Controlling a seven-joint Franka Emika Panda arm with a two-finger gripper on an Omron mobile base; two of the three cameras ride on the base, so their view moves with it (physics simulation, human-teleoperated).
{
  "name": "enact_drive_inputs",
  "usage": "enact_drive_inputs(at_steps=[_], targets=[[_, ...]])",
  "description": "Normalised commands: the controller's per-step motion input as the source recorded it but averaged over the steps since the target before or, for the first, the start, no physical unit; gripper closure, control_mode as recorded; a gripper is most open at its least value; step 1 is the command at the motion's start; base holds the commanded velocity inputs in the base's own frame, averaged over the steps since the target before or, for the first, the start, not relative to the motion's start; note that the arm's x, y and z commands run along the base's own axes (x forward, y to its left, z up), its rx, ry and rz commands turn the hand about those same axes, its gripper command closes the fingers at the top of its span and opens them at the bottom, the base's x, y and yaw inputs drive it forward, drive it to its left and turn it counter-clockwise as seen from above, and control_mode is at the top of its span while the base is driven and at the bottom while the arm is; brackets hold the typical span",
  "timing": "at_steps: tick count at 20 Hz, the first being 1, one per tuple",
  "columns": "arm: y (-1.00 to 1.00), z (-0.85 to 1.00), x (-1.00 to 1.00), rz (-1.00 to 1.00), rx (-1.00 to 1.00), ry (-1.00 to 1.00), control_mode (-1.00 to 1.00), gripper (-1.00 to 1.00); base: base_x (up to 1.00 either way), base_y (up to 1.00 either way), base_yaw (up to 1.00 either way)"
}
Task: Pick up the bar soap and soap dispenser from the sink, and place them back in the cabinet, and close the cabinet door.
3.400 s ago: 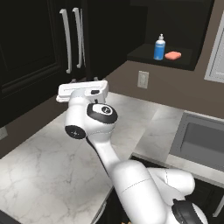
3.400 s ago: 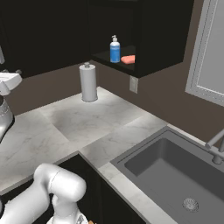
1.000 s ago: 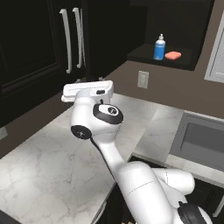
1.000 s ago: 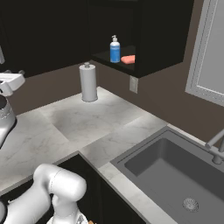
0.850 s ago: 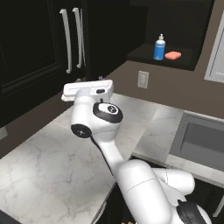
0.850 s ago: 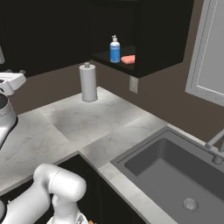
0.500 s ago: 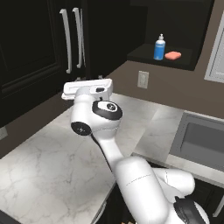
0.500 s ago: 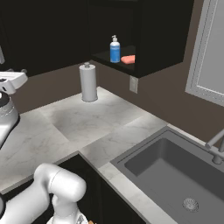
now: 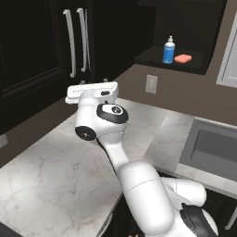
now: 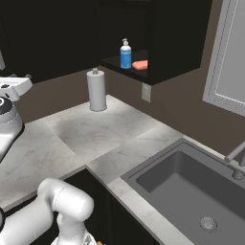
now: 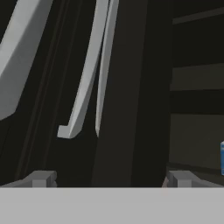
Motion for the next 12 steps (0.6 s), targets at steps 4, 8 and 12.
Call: enact_drive_inputs(at_steps=[4, 8, 12], targets=[[-0.07, 0.0, 0.04, 0.0, 0.0, 0.0, -1.0, -1.0, 0.0, 0.0, 0.0], [-0.16, 0.0, 0.0, -0.03, 0.0, 0.0, -1.0, -1.0, 0.0, 0.0, 0.0], [-0.28, 0.0, 0.0, -0.06, 0.0, 0.0, -1.0, -1.0, 0.0, 0.0, 0.0]])
